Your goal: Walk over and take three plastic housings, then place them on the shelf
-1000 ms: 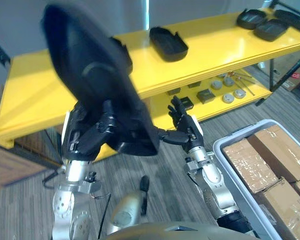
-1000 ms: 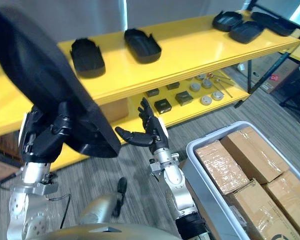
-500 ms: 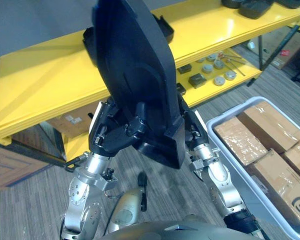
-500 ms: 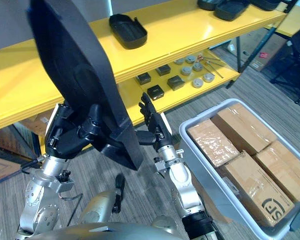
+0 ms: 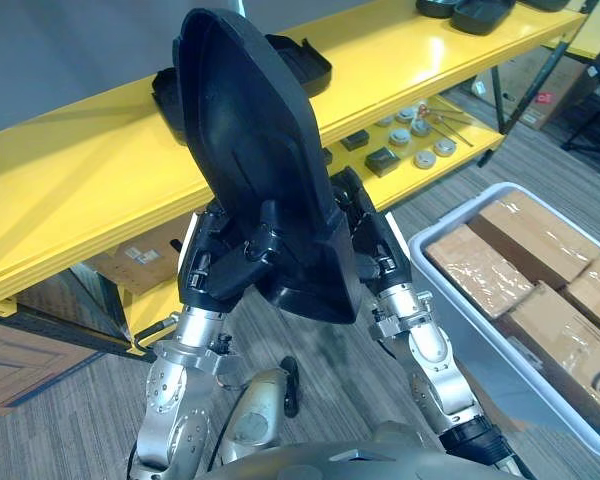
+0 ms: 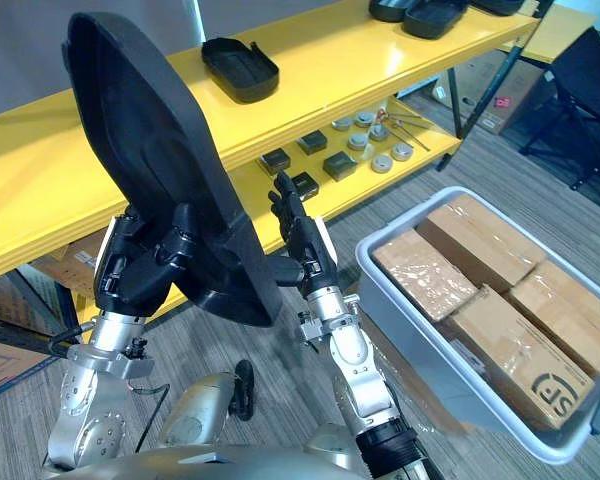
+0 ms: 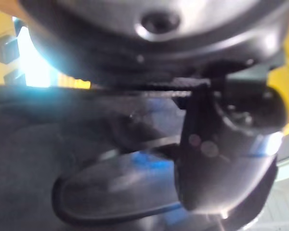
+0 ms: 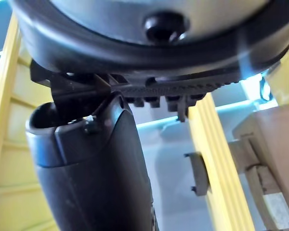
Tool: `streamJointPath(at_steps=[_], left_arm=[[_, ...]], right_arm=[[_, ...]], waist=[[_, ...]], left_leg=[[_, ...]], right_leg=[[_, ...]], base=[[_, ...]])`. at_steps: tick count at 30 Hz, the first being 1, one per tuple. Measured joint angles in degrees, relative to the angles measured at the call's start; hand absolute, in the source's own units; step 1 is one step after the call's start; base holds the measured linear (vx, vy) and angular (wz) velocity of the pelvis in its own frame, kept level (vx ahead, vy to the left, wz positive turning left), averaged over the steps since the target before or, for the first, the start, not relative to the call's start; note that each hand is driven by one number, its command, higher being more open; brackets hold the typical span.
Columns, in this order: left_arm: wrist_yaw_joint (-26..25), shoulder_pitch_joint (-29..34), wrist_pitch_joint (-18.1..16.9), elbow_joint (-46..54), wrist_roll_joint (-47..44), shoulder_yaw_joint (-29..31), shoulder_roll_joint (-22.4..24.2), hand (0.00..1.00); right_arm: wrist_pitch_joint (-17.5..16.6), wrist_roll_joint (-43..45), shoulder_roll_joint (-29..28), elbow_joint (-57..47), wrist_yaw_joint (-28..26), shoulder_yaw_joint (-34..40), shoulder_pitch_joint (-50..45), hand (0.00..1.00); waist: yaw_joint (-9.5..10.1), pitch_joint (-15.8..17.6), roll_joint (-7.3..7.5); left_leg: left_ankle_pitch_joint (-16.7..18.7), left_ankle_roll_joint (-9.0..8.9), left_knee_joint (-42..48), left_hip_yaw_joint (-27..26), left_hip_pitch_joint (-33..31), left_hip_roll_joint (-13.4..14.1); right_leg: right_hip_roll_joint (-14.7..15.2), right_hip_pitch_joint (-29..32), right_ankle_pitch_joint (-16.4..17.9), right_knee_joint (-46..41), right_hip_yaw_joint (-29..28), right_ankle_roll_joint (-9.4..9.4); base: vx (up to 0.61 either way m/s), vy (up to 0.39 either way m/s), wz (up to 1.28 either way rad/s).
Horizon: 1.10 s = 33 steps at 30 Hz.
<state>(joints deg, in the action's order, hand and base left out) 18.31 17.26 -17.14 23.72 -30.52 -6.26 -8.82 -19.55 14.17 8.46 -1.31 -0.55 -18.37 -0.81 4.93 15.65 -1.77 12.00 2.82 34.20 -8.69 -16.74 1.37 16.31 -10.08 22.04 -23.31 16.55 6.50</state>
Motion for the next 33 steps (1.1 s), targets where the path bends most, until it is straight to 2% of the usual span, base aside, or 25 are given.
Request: streamJointPath(at_steps=[1,2,3,4,5,6,7,8,10,11,12,13,14,16,18,19,20,21,22,23,24,25,26,29,33], left_arm=[[0.6,0.5,0.0,0.4,0.0,0.7,-0.1,0.0],[0.9,0.2,0.1,0.6,0.0,1.7,0.5,0.0],[0.9,0.1,0.1,0.8,0.0,2.2,0.5,0.0],[1.0,0.2,0.1,1.7,0.0,3.9,-0.1,0.0],[1.0,-0.1,0.1,1.7,-0.1,4.5,-0.3,0.0],[0.6,-0.2,0.1,1.7,-0.1,5.7,-0.8,0.0],[0.3,-0.2,0.1,1.7,-0.1,6.5,-0.8,0.0],[-0.8,-0.2,0.0,1.8,-0.4,6.8,-0.8,0.0],[-2.1,-1.2,0.0,1.8,-0.6,6.6,-0.8,0.0],[-2.8,-1.7,0.0,1.8,-0.6,5.9,-0.9,0.0],[-3.2,-1.8,0.0,1.7,-0.5,5.4,-1.1,0.0],[-3.9,-2.1,0.0,1.5,-0.5,4.6,-1.6,0.0],[-4.2,-2.1,0.0,1.3,-0.6,4.2,-1.8,0.0],[-4.8,-2.1,0.0,1.2,-0.6,4.3,-1.8,0.0],[-5.4,-2.1,-0.7,1.2,-0.9,5.3,-0.8,0.0],[-5.5,-2.1,-0.7,1.2,-0.9,5.4,-0.6,0.0],[-5.6,-2.5,-0.7,0.9,-1.7,6.4,-0.1,0.0],[-5.1,-4.0,-1.0,-0.4,-2.2,5.7,0.2,0.0],[-4.7,-4.8,-1.0,-0.8,-2.7,5.5,-0.3,0.0],[-3.5,-5.9,-1.0,-2.3,-3.0,5.0,-0.3,0.0],[-2.8,-6.5,-0.9,-3.6,-3.0,4.0,-0.2,0.0],[-2.7,-6.1,-0.8,-3.8,-3.1,3.0,-0.2,0.0],[-2.7,-5.9,-0.8,-3.8,-3.1,2.5,-0.3,0.0],[-3.5,-5.9,-0.4,-3.7,-3.1,1.6,-0.5,0.0],[-4.6,-4.9,1.4,-3.0,-3.0,1.6,-0.1,0.0]], right_arm=[[-0.1,-0.4,-0.6,-0.1,0.5,-0.1,-0.4,1.0],[-0.5,-0.4,-0.2,-0.2,1.3,0.1,-0.4,1.0],[-0.5,-0.4,-0.2,-0.2,1.6,0.3,-0.5,1.0],[-0.5,-0.5,-0.9,-0.2,2.1,0.6,-0.9,1.0],[-0.5,-0.6,-1.3,-0.1,2.2,1.1,-1.1,1.0],[-0.5,-1.1,-2.0,-0.1,2.5,1.6,-1.2,1.0],[-0.7,-2.3,-2.0,-0.1,2.5,2.1,-1.0,1.0],[-1.4,-2.7,-1.7,-0.3,2.5,2.3,-0.5,1.0],[-1.7,-3.4,-1.3,-1.5,2.9,3.6,0.2,1.0],[-2.0,-4.7,-1.1,-2.5,3.6,4.9,0.6,1.0],[-2.1,-4.7,-0.9,-2.9,4.0,5.5,0.8,1.0],[-2.1,-4.9,0.2,-4.1,5.1,6.9,0.7,1.0],[-2.1,-5.1,1.6,-5.6,6.3,8.8,0.8,1.0],[-2.7,-5.2,3.6,-7.6,7.3,12.8,1.3,1.0],[-4.5,-5.0,5.8,-8.5,7.8,16.6,4.1,1.0],[-4.8,-4.7,6.1,-8.6,7.7,17.1,4.7,1.0],[-5.5,-4.6,7.2,-9.4,7.8,18.3,6.4,1.0],[-6.5,-4.6,7.4,-10.0,7.6,20.0,7.2,1.0],[-6.5,-4.6,7.1,-9.9,7.8,20.9,8.0,1.0],[-6.1,-4.6,6.4,-9.8,8.3,21.9,8.6,1.0],[-6.0,-4.6,6.1,-9.8,8.3,22.6,8.0,1.0],[-5.8,-4.6,5.9,-9.8,8.1,22.7,7.2,1.0],[-5.8,-4.6,5.5,-9.9,7.6,22.8,6.8,1.0],[-5.8,-4.2,3.7,-10.8,4.8,23.0,5.7,1.0],[-5.1,-1.9,-0.1,-11.1,3.4,22.8,2.0,1.0]], waist=[[0.14,-0.3,1.44],[-0.2,-0.5,1.43],[-0.16,-0.6,1.11],[-0.37,-0.5,1.37],[-0.43,-0.6,1.49],[-0.44,-0.5,1.54],[-0.38,-0.5,1.19],[-0.38,-1.0,0.59],[-0.51,-1.7,-0.55],[-0.97,-1.9,-1.07],[-1.51,-1.9,-1.17],[-2.71,-2.1,-1.29],[-3.47,-2.3,-1.45],[-3.49,-3.9,-2.74],[-2.9,-5.8,-4.55],[-2.9,-5.9,-4.72],[-3.29,-6.2,-3.34],[-3.31,-5.8,-2.53],[-3.43,-5.9,-2.67],[-3.37,-5.6,-2.24],[-3.62,-5.4,-1.97],[-3.41,-5.1,-1.14],[-3.36,-5.1,-0.78],[-3.45,-4.9,0.45],[-3.5,-4.9,0.48]], left_leg=[[0.9,0.07,-0.7,-0.1,0.4,-1.3],[1.0,0.38,-2.2,0.7,0.4,-2.1],[0.9,0.78,-2.7,1.1,0.3,-2.2],[0.8,1.63,-4.3,1.7,1.3,-2.7],[0.7,1.76,-4.8,2.0,1.8,-3.0],[0.5,1.63,-6.9,2.3,4.1,-3.8],[0.2,1.6,-8.8,2.5,6.2,-4.2],[-0.9,2.77,-11.5,2.9,8.2,-5.0],[-2.2,4.77,-14.2,4.2,9.5,-6.3],[-3.0,5.87,-15.7,6.0,10.4,-7.6],[-3.5,6.1,-16.4,7.0,11.1,-8.3],[-4.3,6.71,-17.7,9.5,12.6,-10.1],[-4.7,6.87,-18.9,12.1,14.4,-11.8],[-5.1,7.09,-20.6,16.0,15.9,-13.0],[-5.8,5.81,-21.7,18.9,16.3,-13.1],[-6.0,5.23,-21.6,18.8,16.2,-13.1],[-6.3,-0.75,-18.7,16.4,14.9,-15.0],[-0.5,0.89,-12.0,8.7,11.4,-11.5],[1.1,0.56,-9.6,4.5,9.9,-7.7],[2.6,-2.89,-11.0,-0.9,9.1,-0.9],[-0.9,-4.5,-15.8,-5.6,10.8,3.3],[-3.3,-2.7,-20.0,-6.8,14.1,1.9],[-3.9,-2.4,-21.4,-6.5,15.1,1.3],[-4.2,-2.13,-21.7,-5.7,15.3,-0.3],[-4.3,-1.92,-22.2,-5.6,15.9,-0.8]], right_leg=[[0.9,-0.8,0.2,0.7,0.5,-2.02],[0.9,2.4,-4.5,-5.3,0.3,-9.2],[1.4,5.4,-7.6,-10.1,-0.1,-10.31],[2.6,10.7,-12.3,-19.1,-2.1,-10.52],[2.6,12.8,-12.3,-22.4,-3.5,-9.49],[2.2,14.9,-11.4,-24.8,-4.9,-7.35],[1.6,15.5,-10.6,-23.4,-5.3,-5.96],[0.4,16.6,-9.9,-19.0,-5.4,-4.82],[-2.0,19.3,-10.0,-11.5,-6.6,-4.28],[-3.9,21.0,-10.7,-7.0,-9.9,-3.16],[-4.7,21.4,-11.1,-5.1,-12.1,-2.43],[-5.8,21.3,-12.0,-2.5,-15.7,-0.98],[-6.3,21.0,-12.3,-1.4,-17.2,-0.5],[-6.6,20.8,-12.5,0.0,-14.4,-0.27],[-9.3,20.4,-12.7,2.8,-9.4,-0.6],[-9.8,20.0,-12.8,3.6,-8.8,-0.83],[-9.7,17.1,-18.0,9.1,-7.7,-4.33],[-8.0,14.7,-20.1,11.8,-5.2,-2.89],[-8.1,13.9,-19.9,12.1,-4.6,-3.06],[-8.2,12.6,-19.9,12.4,-3.2,-3.1],[-7.2,10.6,-19.3,12.2,-1.4,-2.44],[-6.3,9.7,-19.2,11.8,-0.7,-2.28],[-5.9,9.6,-19.2,11.4,-0.6,-2.24],[-4.4,8.9,-19.2,11.6,-0.7,-1.87],[-3.9,7.5,-19.3,12.4,0.8,-1.71]], base=[[0.21,0.21,0.35],[0.19,0.193,0.36],[0.23,0.274,0.39],[0.14,0.233,0.24],[0.19,0.237,0.27],[0.23,0.182,0.2],[0.29,0.202,0.18],[0.3,0.189,0.19],[0.24,0.149,0.4],[0.19,0.101,0.65],[0.25,0.083,1.15],[0.25,0.035,1.41],[0.23,0.004,1.48],[0.29,-0.062,1.3],[0.24,-0.061,0.98],[0.16,-0.012,0.98],[0.16,0.002,1.3],[0.15,-0.007,1.44],[0.15,-0.065,1.21],[0.15,-0.053,1.04],[0.19,0.001,0.88],[0.14,0.065,0.58],[0.12,0.089,0.35],[0.1,0.085,0.23],[0.06,0.02,0.07]])
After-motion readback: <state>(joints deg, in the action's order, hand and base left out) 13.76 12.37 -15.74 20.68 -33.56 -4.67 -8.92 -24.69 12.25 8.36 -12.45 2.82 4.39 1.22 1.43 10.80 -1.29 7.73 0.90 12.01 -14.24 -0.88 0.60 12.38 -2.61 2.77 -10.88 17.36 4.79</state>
